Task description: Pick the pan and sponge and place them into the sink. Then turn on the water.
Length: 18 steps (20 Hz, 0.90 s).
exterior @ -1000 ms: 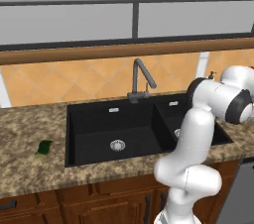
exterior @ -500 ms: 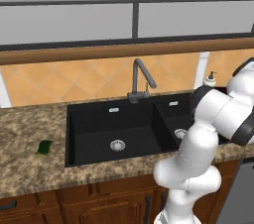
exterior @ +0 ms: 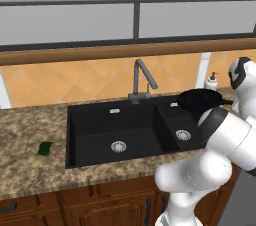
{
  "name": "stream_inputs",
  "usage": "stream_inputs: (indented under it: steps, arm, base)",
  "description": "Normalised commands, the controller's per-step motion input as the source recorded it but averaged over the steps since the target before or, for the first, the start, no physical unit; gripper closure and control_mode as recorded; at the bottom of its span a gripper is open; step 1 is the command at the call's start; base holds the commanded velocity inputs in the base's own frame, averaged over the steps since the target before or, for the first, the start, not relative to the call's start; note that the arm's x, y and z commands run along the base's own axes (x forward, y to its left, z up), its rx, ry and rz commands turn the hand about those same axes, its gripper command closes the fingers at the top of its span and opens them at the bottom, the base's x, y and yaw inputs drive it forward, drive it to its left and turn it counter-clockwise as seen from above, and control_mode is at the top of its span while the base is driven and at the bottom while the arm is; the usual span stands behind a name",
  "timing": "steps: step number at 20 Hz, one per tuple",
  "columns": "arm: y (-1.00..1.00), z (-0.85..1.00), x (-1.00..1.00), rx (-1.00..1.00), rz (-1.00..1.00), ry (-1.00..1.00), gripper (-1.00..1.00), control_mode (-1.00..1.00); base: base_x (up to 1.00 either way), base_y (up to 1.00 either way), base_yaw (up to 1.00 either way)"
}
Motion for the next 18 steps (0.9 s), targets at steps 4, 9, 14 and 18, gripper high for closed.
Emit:
stream_inputs:
  steps: [4, 9, 14, 18]
  arm:
    - [0.76, 0.00, -0.13, 0.00, 0.26, 0.00, 1.00, -1.00]
    - [0.74, 0.00, -0.06, 0.00, 0.22, 0.00, 1.00, -1.00]
    - [0.76, 0.00, 0.00, 0.00, 0.20, 0.00, 1.00, -1.00]
    - [0.79, 0.00, 0.00, 0.00, 0.19, 0.00, 1.00, -1.00]
  base:
    - [0.00, 0.00, 0.00]
    - [0.00, 0.00, 0.00]
    - [0.00, 0.00, 0.00]
    - [0.00, 0.00, 0.00]
